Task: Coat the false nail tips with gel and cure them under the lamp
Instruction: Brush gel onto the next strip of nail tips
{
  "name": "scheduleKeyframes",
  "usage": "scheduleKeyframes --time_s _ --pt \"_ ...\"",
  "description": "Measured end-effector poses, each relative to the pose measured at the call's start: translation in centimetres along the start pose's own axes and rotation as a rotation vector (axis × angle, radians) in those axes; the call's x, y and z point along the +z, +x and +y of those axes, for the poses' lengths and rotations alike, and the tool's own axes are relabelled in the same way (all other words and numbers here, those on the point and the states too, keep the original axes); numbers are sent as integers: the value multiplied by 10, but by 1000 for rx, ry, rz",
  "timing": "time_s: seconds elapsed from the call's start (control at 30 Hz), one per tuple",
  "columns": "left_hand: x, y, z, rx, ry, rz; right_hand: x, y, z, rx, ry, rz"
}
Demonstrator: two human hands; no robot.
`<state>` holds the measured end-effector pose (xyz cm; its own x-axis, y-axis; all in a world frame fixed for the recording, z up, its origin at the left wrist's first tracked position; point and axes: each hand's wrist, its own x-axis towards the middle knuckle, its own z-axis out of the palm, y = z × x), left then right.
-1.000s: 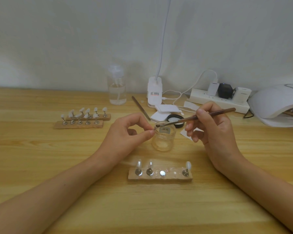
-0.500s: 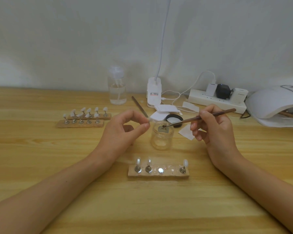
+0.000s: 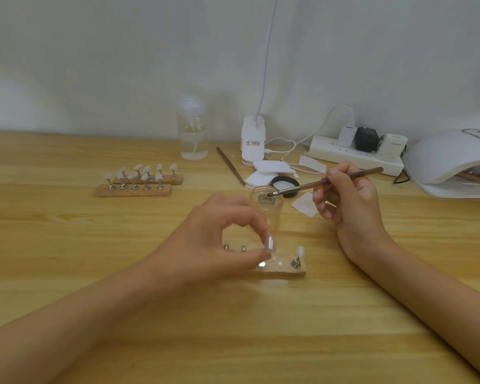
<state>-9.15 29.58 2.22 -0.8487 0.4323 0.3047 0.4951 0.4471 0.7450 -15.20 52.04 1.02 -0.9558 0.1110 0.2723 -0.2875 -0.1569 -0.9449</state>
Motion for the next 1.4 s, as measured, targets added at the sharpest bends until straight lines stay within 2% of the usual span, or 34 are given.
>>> scheduleKeyframes --time_s 0.17,0.33,0.6,0.73,1.03,1.2,1.23,1.3,1.4 --pt "10 -6 -7 -91 64 -25 0 0 1 -5 -6 -13" --pt "11 -6 -7 -98 38 -6 0 1 2 -4 -7 -16" --pt "15 -1 1 -97 289 -77 -1 2 2 7 1 0" --pt "20 9 11 -44 442 -123 -1 2 3 5 2 -7" --pt "39 20 24 95 563 -16 -2 0 1 4 18 27" --pt "42 11 30 338 807 59 1 -2 -2 -56 4 24" --pt "39 11 31 377 791 75 1 -3 -2 -74 -13 11" --pt "24 11 31 375 560 75 2 -4 -4 -122 -63 -28" --pt "-11 24 26 226 196 126 8 -6 -9 -205 -162 -119"
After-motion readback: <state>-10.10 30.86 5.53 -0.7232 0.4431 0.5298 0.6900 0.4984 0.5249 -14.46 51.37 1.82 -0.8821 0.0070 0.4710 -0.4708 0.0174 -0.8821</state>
